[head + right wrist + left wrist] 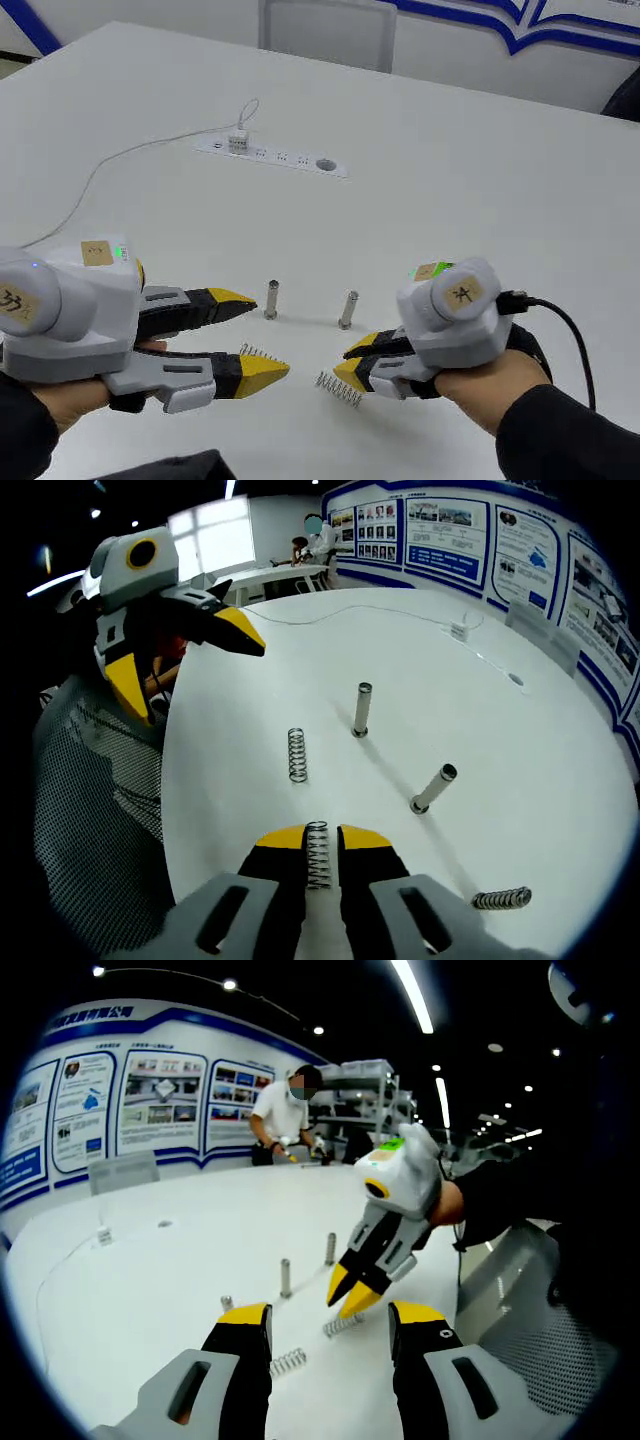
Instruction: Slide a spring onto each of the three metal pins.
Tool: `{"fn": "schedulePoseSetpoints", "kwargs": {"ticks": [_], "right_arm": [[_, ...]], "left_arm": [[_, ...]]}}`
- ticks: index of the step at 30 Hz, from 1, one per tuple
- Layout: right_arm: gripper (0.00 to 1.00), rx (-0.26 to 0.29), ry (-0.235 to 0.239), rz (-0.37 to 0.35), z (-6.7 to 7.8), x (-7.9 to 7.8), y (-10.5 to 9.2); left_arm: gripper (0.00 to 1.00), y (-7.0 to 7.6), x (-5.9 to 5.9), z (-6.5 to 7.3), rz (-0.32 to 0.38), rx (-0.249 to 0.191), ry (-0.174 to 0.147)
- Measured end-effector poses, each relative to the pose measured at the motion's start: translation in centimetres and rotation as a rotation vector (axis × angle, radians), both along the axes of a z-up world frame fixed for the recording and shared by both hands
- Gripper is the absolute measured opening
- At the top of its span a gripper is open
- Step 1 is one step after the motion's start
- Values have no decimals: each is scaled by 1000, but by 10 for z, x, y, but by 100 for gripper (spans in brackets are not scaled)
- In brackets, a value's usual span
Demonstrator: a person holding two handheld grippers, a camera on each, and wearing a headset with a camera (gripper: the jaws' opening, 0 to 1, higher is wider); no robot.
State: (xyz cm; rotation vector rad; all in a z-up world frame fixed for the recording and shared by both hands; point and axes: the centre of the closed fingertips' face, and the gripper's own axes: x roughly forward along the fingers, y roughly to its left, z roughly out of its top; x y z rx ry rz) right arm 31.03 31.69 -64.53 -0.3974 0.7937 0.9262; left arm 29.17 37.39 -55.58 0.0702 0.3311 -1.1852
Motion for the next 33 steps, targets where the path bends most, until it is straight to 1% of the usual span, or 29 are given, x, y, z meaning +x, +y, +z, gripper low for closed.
{"fn": "schedulePoseSetpoints", "kwargs": {"ticks": [3, 5, 7, 12, 15, 18, 21, 22, 24, 26, 29, 31, 32, 33], "right_arm": [[12, -32, 9, 17, -6, 3, 5], [12, -55, 24, 23, -11, 3, 7], [12, -91, 41, 31, -18, 3, 6], [12, -134, 70, 40, -29, 3, 7], [12, -144, 86, 39, -32, 3, 6], [12, -131, 94, 34, -30, 3, 5], [12, -115, 92, 20, -27, 3, 3], [12, -94, 82, 9, -22, 5, 4], [12, -51, 79, -11, -13, 6, 6], [12, -33, 66, -23, -7, 9, 5], [12, 17, 45, -54, 7, 12, 4], [12, 43, 42, -68, 14, 14, 4], [12, 64, 30, -79, 20, 15, 4], [12, 74, 28, -83, 24, 15, 4]], "left_arm": [[48, 0, -1, -1, -3, 4, 1], [48, -1, -1, -1, -5, 6, 2], [48, -1, -1, -2, -8, 9, 1], [48, -1, -2, -3, -12, 14, 1], [48, -2, -3, -3, -13, 14, 1], [48, -2, -3, -3, -15, 13, 1], [48, -2, -3, -4, -17, 15, 1], [48, -3, -3, -4, -19, 15, 2], [48, -3, -3, -4, -20, 15, 3], [48, -3, -3, -5, -22, 15, 6], [48, -5, -3, -6, -25, 18, 10], [48, -6, -2, -6, -28, 21, 11], [48, -6, -2, -7, -30, 23, 12], [48, -7, -1, -7, -31, 27, 12]]}}
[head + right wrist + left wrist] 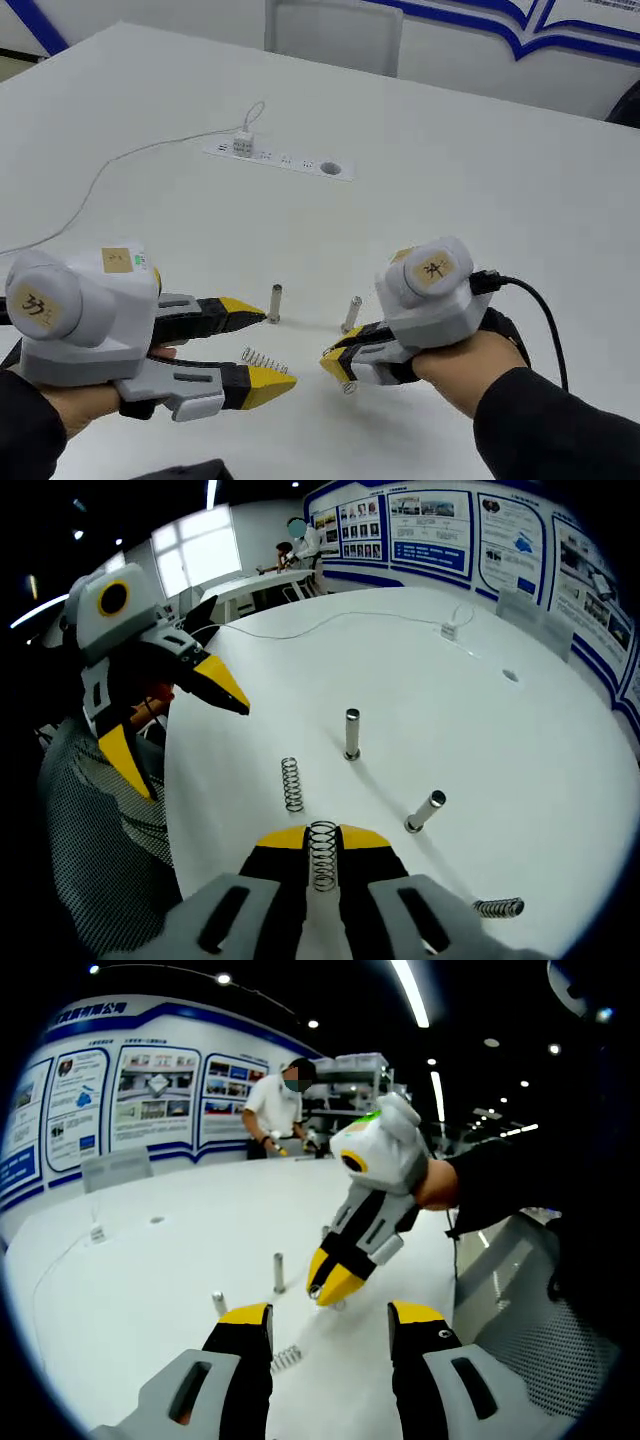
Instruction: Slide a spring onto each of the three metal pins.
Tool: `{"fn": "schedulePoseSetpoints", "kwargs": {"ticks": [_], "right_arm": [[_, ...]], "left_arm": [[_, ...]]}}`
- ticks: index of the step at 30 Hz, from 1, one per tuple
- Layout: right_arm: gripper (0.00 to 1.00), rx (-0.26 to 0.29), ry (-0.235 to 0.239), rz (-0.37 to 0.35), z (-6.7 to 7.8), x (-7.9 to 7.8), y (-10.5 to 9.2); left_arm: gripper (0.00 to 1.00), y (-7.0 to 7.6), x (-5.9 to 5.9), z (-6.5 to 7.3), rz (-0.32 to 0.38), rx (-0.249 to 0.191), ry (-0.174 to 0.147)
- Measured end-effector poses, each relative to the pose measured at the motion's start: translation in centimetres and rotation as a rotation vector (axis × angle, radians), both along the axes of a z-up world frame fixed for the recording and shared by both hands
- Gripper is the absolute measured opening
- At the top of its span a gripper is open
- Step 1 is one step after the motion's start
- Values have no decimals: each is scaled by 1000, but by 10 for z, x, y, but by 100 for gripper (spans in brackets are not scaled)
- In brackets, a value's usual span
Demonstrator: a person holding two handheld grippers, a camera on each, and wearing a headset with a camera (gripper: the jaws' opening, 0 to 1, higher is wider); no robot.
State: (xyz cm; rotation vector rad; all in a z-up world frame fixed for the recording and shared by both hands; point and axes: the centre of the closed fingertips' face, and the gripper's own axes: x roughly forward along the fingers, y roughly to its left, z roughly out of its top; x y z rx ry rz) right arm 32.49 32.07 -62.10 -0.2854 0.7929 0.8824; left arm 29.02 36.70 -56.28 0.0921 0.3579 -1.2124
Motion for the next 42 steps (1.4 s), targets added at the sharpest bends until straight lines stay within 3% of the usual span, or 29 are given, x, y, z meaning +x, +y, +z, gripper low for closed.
{"fn": "schedulePoseSetpoints", "kwargs": {"ticks": [3, 8, 11, 13, 21, 26, 32, 42], "right_arm": [[12, 52, -23, -17, 17, 0, 3], [12, 203, -53, -37, 57, 0, 17], [12, 295, -70, -23, 82, -3, 30], [12, 318, -75, -12, 91, -5, 36], [11, 362, -122, 26, 111, -9, 49], [11, 365, -125, 41, 112, -11, 52], [12, 349, -145, 48, 113, -8, 50], [12, 336, -165, 45, 115, -7, 44]], "left_arm": [[48, -1, 2, -2, -2, 9, 9], [48, -5, 7, -2, 3, 0, 43], [47, -11, 11, 5, 10, -31, 59], [45, -15, 13, 13, 14, -69, 72], [36, -26, 16, 25, 18, -134, 86], [22, -26, 17, 28, 20, -140, 59], [13, -24, 17, 27, 14, -128, 37], [12, -22, 22, 28, 32, -127, 14]]}}
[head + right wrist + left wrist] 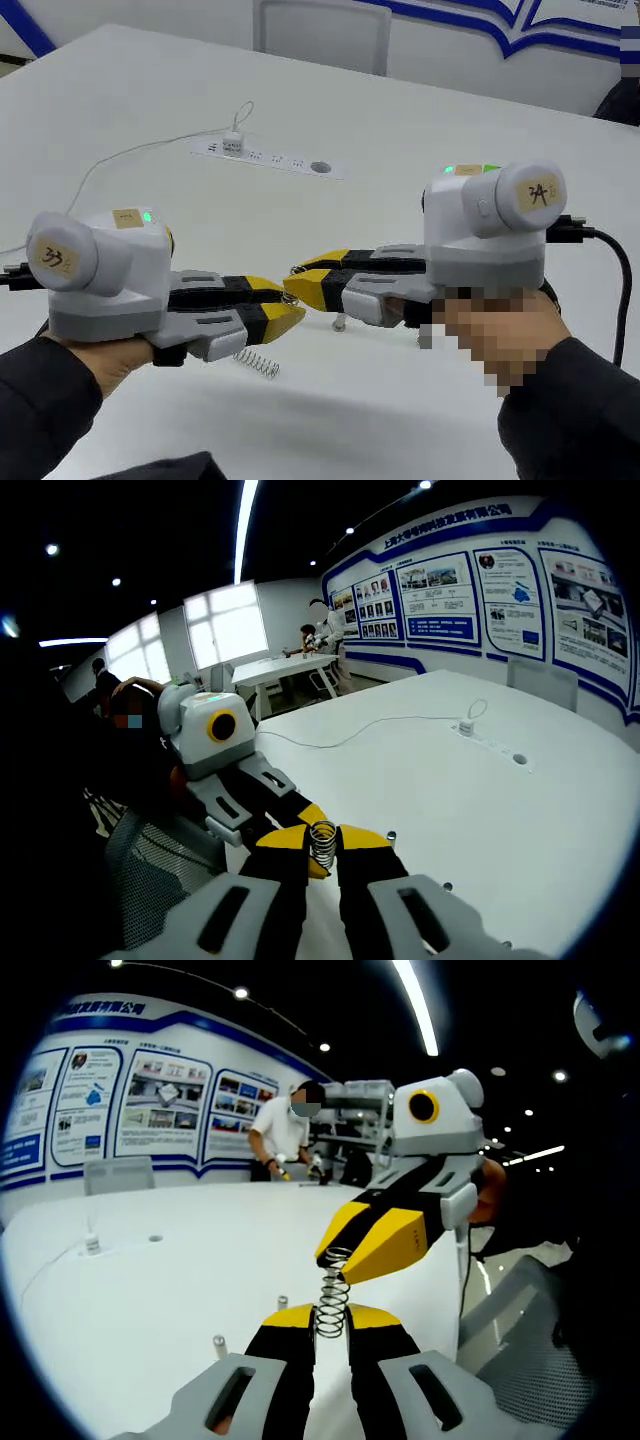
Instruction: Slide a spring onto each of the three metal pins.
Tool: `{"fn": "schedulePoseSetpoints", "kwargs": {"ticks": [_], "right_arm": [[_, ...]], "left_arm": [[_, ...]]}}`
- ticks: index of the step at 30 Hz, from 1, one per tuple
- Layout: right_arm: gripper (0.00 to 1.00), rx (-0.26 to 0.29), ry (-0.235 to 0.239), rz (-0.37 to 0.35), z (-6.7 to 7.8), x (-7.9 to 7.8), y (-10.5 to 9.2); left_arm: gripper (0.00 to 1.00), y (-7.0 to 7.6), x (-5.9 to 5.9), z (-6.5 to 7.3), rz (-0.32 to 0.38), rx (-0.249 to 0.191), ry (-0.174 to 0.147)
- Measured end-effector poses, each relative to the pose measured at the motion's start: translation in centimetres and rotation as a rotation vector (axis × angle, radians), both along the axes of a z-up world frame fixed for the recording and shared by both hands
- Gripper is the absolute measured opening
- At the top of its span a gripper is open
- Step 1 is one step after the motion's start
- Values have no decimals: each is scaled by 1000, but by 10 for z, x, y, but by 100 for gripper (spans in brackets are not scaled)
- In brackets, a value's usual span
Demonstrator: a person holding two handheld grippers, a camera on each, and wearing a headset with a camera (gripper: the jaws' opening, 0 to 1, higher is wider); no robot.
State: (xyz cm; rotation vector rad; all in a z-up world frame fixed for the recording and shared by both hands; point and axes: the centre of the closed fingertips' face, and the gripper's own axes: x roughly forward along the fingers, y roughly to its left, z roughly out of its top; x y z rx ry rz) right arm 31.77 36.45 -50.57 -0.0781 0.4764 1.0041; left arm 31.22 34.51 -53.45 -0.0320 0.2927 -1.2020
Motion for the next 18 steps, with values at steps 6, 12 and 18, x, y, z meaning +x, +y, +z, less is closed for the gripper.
{"fn": "schedulePoseSetpoints", "kwargs": {"ticks": [6, 12, 18], "right_arm": [[12, -5, -15, 0, 2, 1, 0], [12, -29, -54, -35, 12, 13, -16], [12, -37, -84, -90, 21, 27, -36]], "left_arm": [[19, 1, 0, -2, 1, 17, -7], [27, 9, 0, -2, 5, 52, -32], [36, 19, -2, -1, -3, 100, -74]]}}
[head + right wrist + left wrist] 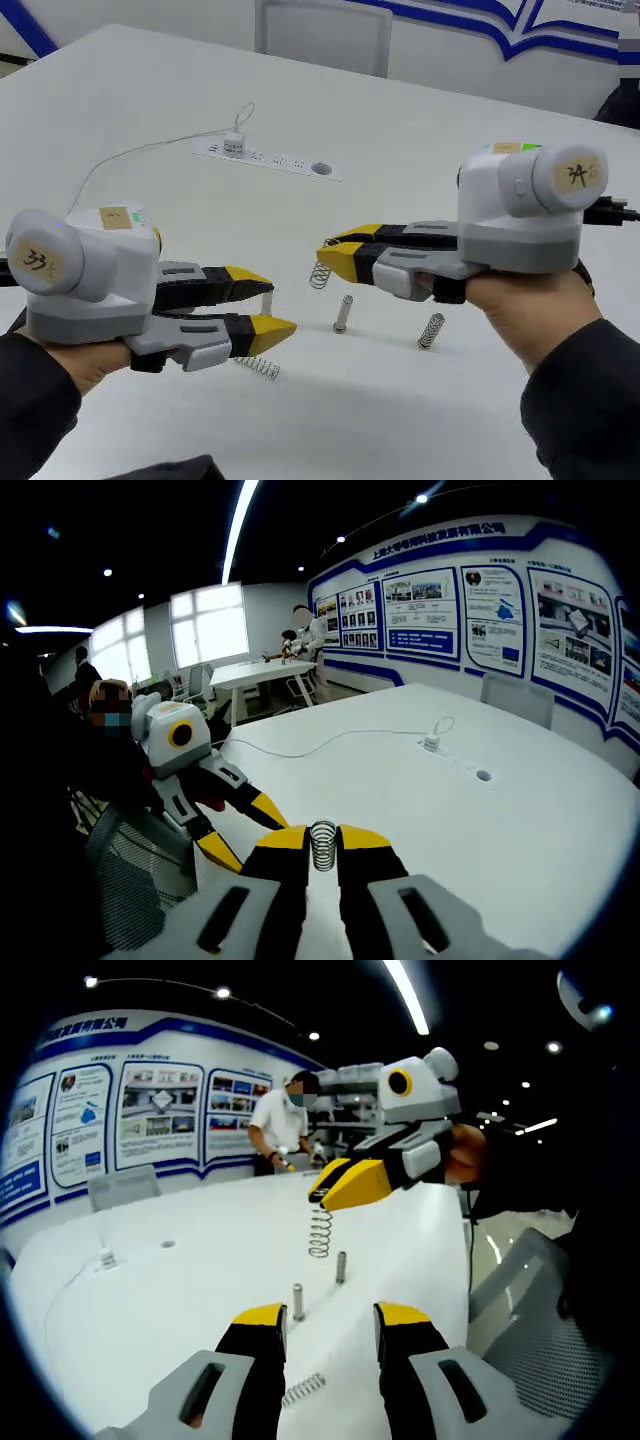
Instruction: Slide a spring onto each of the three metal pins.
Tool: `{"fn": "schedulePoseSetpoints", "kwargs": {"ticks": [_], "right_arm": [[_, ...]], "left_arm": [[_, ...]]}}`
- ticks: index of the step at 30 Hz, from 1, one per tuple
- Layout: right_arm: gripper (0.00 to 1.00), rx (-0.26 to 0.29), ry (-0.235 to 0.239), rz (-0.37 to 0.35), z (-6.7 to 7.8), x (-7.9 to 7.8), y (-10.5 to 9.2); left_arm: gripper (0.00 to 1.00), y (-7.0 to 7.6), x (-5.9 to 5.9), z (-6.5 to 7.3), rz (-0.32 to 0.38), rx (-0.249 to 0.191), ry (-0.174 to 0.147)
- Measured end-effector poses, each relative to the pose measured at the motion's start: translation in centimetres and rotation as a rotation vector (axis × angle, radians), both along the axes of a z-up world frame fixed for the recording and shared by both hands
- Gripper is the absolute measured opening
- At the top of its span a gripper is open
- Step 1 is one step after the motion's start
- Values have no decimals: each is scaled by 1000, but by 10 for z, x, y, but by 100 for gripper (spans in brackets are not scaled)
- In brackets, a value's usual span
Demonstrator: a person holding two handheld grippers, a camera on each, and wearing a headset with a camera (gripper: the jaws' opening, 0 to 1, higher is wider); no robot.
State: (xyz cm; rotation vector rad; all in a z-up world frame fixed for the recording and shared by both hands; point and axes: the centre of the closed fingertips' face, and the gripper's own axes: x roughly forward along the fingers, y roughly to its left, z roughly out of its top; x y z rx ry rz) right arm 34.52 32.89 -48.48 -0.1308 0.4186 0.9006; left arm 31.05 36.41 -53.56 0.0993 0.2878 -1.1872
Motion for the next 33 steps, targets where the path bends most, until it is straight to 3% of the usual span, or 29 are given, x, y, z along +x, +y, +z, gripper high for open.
{"fn": "schedulePoseSetpoints", "kwargs": {"ticks": [6, 14, 21, 33], "right_arm": [[12, -57, -22, -57, -9, 19, -21], [12, -116, -8, -99, -40, 36, -35], [12, -140, 27, -99, -64, 44, -37], [12, -142, 68, -120, -87, 44, -42]], "left_arm": [[43, 14, -3, 1, 4, 35, -31], [49, 31, -1, 2, 59, 14, -20], [51, 24, -5, -8, 64, -3, 9], [52, 22, -8, -15, 62, 0, 34]]}}
